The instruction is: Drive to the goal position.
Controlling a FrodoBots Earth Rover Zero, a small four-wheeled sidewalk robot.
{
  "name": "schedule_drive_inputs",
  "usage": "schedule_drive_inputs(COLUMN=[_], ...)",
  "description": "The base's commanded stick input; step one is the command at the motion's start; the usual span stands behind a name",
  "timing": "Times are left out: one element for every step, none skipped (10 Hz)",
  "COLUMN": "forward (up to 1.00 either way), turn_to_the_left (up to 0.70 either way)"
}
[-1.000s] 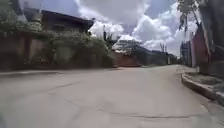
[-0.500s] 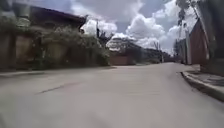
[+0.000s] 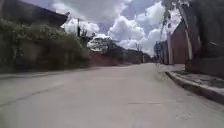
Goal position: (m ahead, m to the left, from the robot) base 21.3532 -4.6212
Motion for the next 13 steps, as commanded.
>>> schedule_drive_inputs(forward=[1.00, 1.00, 1.00, 1.00, 1.00, 1.00, 1.00, 1.00, 1.00, 1.00, 1.00, 1.00, 1.00], turn_to_the_left=[-0.40, -0.39, -0.39, -0.39, -0.39, -0.39, -0.39, -0.39, -0.28, -0.11, 0.00, 0.00, 0.00])
